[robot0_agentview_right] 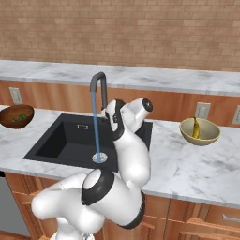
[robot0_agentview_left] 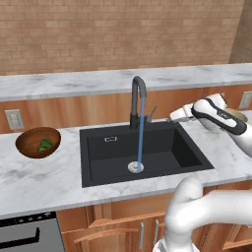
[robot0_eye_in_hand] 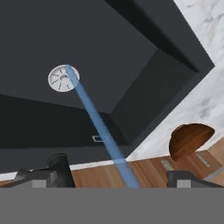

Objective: Pick the avocados from the sink and place them in one bowl. Place the banana in the other bowl. Then turn off the sink faucet.

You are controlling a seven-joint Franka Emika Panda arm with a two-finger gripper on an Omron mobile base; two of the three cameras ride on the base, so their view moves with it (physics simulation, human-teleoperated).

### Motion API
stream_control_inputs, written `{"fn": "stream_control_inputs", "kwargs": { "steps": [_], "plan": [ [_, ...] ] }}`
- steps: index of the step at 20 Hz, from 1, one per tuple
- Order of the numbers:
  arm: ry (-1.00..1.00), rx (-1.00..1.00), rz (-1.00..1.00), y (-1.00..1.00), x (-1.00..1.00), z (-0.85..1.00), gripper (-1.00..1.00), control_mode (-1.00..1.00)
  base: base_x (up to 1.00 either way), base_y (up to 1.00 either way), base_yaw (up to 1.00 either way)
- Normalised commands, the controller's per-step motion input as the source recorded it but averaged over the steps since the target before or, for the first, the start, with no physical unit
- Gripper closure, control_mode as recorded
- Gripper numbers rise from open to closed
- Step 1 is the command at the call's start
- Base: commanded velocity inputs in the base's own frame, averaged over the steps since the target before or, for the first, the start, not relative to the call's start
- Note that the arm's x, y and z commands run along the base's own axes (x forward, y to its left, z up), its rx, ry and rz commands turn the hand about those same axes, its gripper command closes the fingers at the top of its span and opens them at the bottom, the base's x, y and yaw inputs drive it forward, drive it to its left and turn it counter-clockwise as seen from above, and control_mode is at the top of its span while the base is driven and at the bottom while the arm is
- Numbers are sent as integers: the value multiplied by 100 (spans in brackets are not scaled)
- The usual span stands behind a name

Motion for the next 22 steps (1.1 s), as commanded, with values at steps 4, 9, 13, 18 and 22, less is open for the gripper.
{"fn": "stream_control_inputs", "kwargs": {
  "steps": [4, 9, 13, 18, 22],
  "plan": [
    [5, 9, 10, -59, 54, -2, -100, -100, 0, 0, 0],
    [1, 8, 10, -40, 51, -1, -100, -100, 0, 0, 0],
    [0, 2, 8, -8, 47, -9, -100, -100, 0, 0, 0],
    [0, 0, 6, 0, 33, -21, -100, -100, 0, 0, 0],
    [0, 0, 6, 0, 31, -29, -100, -100, 0, 0, 0]
  ]
}}
